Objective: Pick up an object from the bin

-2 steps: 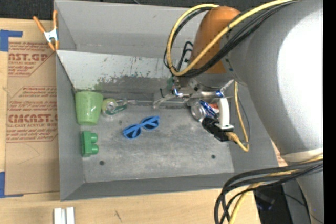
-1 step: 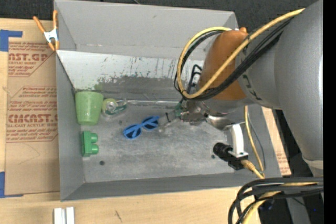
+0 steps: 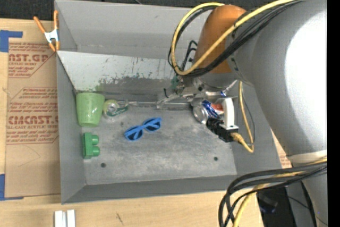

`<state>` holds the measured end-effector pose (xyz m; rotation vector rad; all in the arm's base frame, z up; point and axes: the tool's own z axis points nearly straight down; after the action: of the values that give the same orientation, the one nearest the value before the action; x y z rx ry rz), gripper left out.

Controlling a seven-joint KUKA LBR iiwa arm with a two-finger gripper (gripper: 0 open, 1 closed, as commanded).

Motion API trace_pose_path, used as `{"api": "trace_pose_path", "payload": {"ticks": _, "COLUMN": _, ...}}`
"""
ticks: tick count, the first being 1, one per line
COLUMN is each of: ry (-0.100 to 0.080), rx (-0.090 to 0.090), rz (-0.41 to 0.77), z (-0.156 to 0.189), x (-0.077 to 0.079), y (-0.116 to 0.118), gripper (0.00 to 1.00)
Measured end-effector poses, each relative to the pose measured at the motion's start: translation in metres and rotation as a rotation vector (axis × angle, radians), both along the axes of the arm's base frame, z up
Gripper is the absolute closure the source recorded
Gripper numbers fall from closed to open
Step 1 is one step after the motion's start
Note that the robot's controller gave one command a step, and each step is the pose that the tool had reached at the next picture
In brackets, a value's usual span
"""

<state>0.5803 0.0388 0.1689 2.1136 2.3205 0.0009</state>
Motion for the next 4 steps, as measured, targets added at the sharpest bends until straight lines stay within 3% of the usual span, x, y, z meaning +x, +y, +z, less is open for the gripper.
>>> {"api": "trace_pose_path", "payload": {"ticks": 1, "ry": 0.003, "rx": -0.002, "rz": -0.131, "z": 0.018, "x": -0.02, "y": -0.088, "gripper": 0.0}}
{"api": "trace_pose_path", "payload": {"ticks": 2, "ry": 0.005, "rx": 0.0, "rz": -0.599, "z": -0.016, "x": 0.005, "y": -0.131, "gripper": 0.0}}
{"api": "trace_pose_path", "payload": {"ticks": 3, "ry": 0.006, "rx": 0.001, "rz": -0.955, "z": -0.061, "x": 0.007, "y": -0.153, "gripper": 0.0}}
{"api": "trace_pose_path", "payload": {"ticks": 4, "ry": 0.01, "rx": 0.031, "rz": -1.243, "z": -0.094, "x": 0.01, "y": -0.156, "gripper": 0.0}}
